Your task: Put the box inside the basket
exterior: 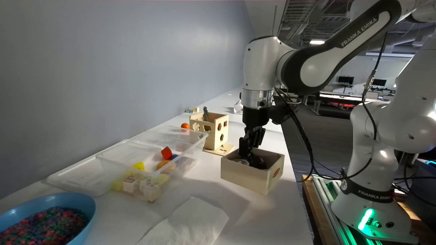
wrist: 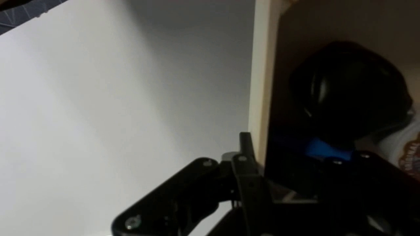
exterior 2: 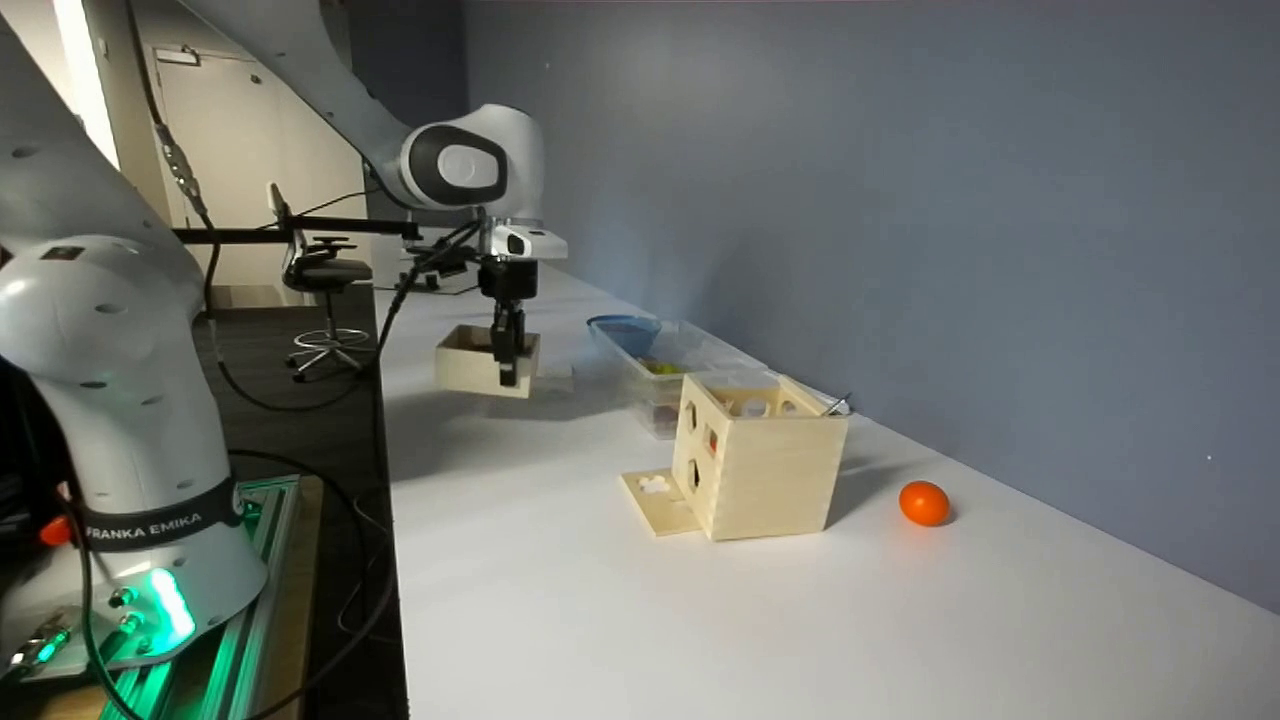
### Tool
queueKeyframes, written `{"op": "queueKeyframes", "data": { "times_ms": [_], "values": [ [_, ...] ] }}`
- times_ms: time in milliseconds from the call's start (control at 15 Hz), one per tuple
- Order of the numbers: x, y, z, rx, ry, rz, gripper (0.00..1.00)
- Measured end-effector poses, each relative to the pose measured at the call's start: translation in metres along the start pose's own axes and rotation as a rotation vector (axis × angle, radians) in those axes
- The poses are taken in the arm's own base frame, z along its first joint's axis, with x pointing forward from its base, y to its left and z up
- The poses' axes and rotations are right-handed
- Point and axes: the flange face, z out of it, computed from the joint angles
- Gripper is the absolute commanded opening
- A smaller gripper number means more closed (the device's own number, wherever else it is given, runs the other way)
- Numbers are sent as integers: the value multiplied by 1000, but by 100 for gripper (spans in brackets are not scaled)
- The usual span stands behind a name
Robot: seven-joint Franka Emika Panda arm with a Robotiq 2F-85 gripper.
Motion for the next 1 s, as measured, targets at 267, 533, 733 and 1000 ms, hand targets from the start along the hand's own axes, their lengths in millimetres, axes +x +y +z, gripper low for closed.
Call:
{"op": "queueKeyframes", "data": {
  "times_ms": [267,533,733,1000],
  "values": [
    [-13,-48,-34,52,-13,-102,10],
    [-11,-53,-34,53,-24,-124,2],
    [-10,-55,-32,59,-14,-124,2],
    [-1,-86,-57,192,117,-65,2]
  ]
}}
